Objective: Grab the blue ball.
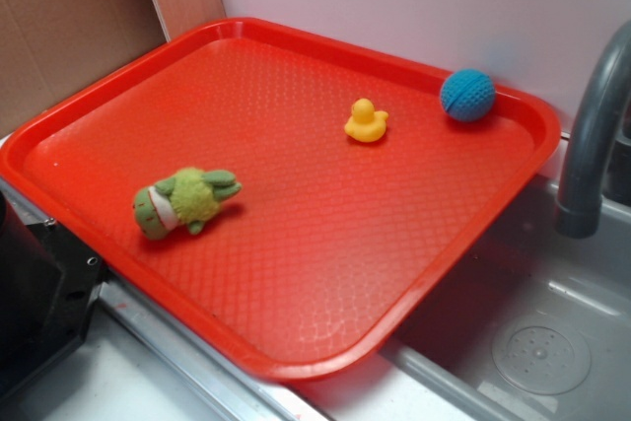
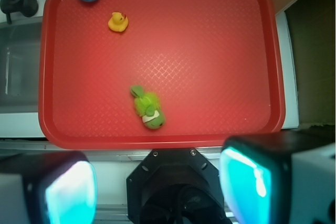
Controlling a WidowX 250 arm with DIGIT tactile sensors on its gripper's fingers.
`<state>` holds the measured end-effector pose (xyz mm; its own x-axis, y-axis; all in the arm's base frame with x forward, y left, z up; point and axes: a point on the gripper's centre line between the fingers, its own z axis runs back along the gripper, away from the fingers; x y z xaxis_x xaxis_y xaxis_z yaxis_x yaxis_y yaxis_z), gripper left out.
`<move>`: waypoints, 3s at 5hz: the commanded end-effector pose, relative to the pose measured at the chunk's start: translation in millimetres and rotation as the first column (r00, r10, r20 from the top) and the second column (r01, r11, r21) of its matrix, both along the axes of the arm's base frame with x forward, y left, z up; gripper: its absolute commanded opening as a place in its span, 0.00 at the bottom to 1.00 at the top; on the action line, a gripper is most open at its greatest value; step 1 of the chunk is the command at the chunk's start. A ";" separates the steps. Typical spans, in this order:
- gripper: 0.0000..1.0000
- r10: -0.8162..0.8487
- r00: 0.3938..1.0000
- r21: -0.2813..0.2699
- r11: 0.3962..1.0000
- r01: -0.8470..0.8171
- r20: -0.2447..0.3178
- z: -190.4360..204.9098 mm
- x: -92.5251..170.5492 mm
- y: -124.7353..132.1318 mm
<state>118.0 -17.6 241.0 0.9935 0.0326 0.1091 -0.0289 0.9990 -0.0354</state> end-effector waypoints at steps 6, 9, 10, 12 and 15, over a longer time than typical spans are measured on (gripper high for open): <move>1.00 -0.068 0.982 0.016 0.998 0.066 0.174 -63.3 142.9 -22.0; 1.00 -0.350 0.917 0.001 0.934 0.357 0.191 -134.0 200.9 -71.6; 1.00 -0.408 0.898 0.013 0.911 0.412 0.166 -149.9 210.9 -86.9; 1.00 -0.457 0.873 0.074 0.889 0.451 0.170 -165.4 244.8 -97.5; 0.00 -0.576 0.806 0.045 0.817 0.576 0.140 -177.9 258.5 -92.3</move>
